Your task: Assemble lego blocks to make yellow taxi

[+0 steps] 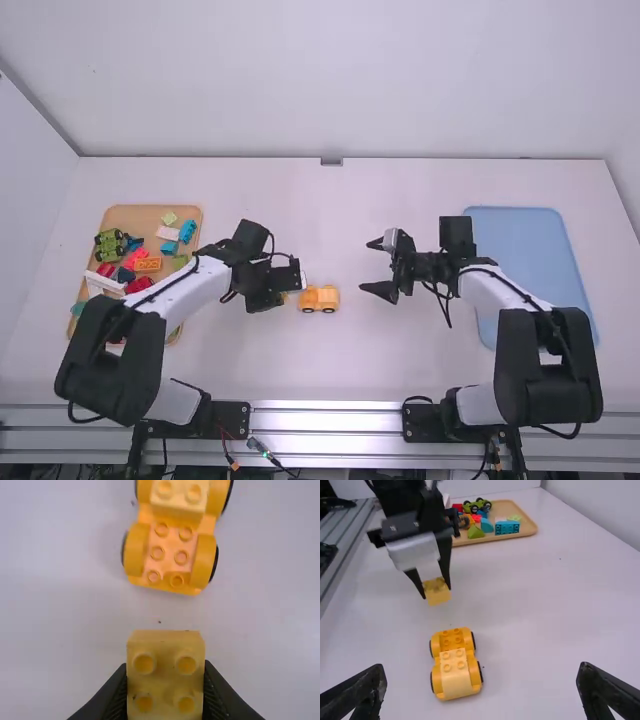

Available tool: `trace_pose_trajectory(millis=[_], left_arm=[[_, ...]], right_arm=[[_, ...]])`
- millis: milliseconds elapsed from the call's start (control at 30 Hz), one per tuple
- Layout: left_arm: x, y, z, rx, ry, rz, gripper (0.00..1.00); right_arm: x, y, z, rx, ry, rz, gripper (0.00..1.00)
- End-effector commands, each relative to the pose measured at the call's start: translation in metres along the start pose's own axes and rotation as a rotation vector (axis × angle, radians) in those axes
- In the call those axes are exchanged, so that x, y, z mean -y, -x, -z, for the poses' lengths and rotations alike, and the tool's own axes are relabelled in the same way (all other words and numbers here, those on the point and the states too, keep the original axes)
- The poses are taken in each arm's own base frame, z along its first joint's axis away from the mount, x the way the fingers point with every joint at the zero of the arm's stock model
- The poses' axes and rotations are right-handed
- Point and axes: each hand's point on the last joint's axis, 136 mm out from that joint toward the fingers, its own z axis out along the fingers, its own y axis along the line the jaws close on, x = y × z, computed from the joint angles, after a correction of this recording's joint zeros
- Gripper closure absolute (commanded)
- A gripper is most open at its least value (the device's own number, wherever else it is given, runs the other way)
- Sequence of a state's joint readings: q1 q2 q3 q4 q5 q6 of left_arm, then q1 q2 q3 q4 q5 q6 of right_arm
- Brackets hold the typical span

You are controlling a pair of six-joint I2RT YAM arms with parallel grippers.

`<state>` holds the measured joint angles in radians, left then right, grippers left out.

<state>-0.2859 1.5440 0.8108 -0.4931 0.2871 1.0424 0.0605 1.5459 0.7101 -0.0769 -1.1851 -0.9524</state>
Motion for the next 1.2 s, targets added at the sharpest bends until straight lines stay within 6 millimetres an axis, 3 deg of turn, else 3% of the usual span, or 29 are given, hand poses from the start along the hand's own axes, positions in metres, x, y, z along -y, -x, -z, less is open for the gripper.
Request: trace_pose_trajectory(millis=[0, 167, 400, 567, 767, 867, 900, 1033, 1167], left_arm=[[0.008, -0.021, -0.015, -0.076, -0.046, -0.077, 0.81], [0.014, -0.03, -0.03, -0.097, -0.105, -0.169, 0.81], [0.001, -0.025, -0.039, -0.078, -0.059, -0.181, 0.81], [-0.009, -0.022, -0.041, -0.055, -0.012, -0.19, 0.64], [-0.005, -0.026, -0.049, -0.048, 0.009, -0.198, 0.6], [-0.003, -0.029, -0.052, -0.046, 0.013, -0.197, 0.53], [-0.002, -0.029, -0.053, -0.047, 0.016, -0.2, 0.01], [-0.009, -0.03, -0.051, -0.062, 0.039, -0.168, 0.01], [-0.021, -0.016, -0.042, -0.023, 0.074, -0.067, 0.01]], right_arm=[[-0.006, 0.012, 0.005, 0.046, 0.016, 0.065, 0.01], [-0.005, 0.01, 0.006, 0.042, 0.009, 0.063, 0.01], [-0.007, 0.01, 0.003, 0.035, 0.018, 0.068, 0.01], [-0.006, 0.008, 0.002, 0.02, 0.011, 0.068, 0.01], [-0.005, 0.007, 0.004, 0.02, 0.005, 0.063, 0.01], [-0.005, 0.007, 0.004, 0.02, 0.005, 0.063, 0.01], [-0.004, 0.007, 0.004, 0.02, 0.005, 0.064, 0.01], [-0.004, 0.007, 0.004, 0.021, 0.004, 0.067, 0.01], [-0.004, 0.007, 0.004, 0.02, 0.004, 0.074, 0.01]])
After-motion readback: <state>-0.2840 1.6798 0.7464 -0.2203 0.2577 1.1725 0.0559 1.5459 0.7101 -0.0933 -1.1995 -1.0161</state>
